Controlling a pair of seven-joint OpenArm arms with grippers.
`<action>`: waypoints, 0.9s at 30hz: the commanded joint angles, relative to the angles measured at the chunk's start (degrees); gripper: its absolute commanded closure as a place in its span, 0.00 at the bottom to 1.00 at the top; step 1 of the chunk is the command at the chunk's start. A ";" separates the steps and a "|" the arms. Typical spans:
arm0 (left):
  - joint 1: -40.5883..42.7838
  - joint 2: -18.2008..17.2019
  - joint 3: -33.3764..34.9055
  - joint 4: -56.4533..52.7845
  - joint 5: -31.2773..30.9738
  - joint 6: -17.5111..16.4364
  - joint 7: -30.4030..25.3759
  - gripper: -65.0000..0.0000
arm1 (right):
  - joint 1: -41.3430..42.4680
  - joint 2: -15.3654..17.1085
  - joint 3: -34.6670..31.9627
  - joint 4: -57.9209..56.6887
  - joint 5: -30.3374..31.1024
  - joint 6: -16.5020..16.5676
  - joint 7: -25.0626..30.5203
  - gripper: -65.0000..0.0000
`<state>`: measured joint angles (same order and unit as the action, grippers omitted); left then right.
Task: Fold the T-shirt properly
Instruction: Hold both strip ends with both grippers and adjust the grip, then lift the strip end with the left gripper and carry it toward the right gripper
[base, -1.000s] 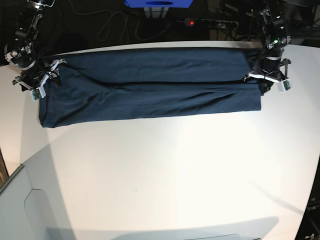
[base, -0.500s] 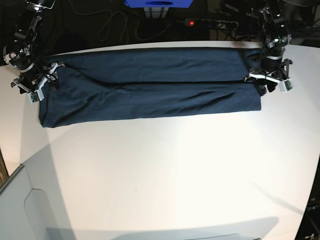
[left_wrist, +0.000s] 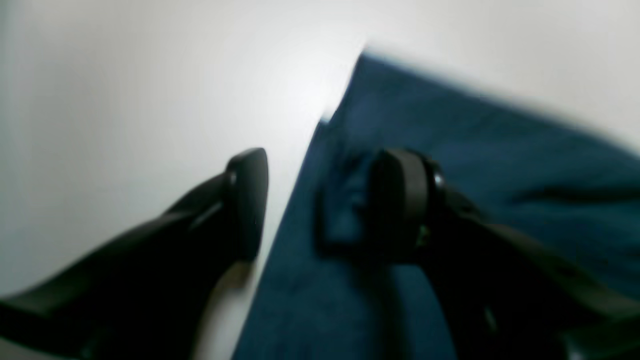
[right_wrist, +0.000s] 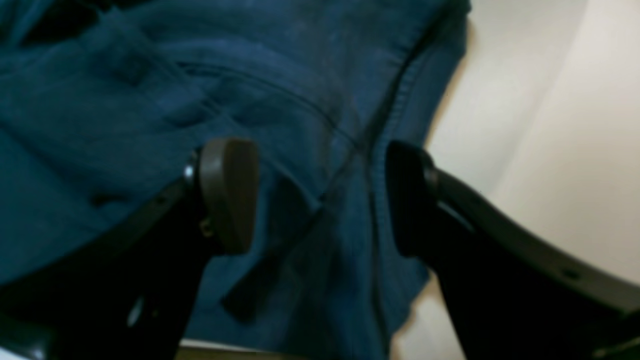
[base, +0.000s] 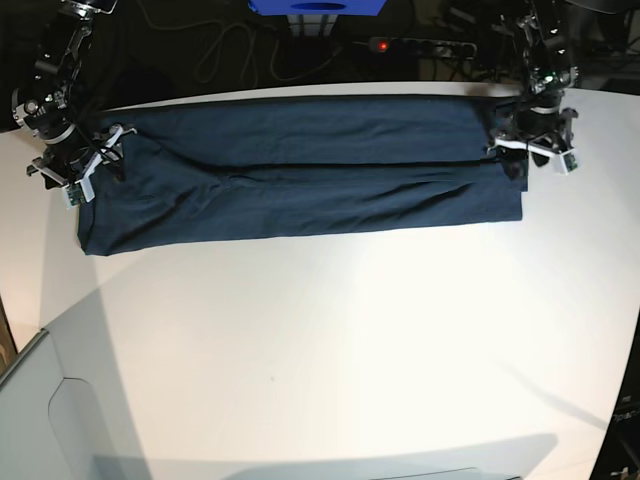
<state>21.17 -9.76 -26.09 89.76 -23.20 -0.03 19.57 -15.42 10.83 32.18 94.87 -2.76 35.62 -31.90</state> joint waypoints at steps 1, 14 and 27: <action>-0.29 -0.66 -0.24 0.57 -0.49 0.16 -0.10 0.49 | 0.26 0.64 0.30 0.91 0.70 1.35 1.35 0.41; -0.11 0.57 0.20 0.05 -0.49 -0.01 -0.01 0.63 | 0.26 0.55 0.30 0.65 0.70 1.35 1.35 0.41; -0.11 0.57 0.28 2.42 -0.14 -0.01 0.08 1.00 | -0.01 0.55 0.30 0.65 0.70 1.35 1.17 0.41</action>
<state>20.99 -8.67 -25.65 90.85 -23.31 -0.16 21.06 -15.49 10.59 32.18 94.61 -2.76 35.62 -31.77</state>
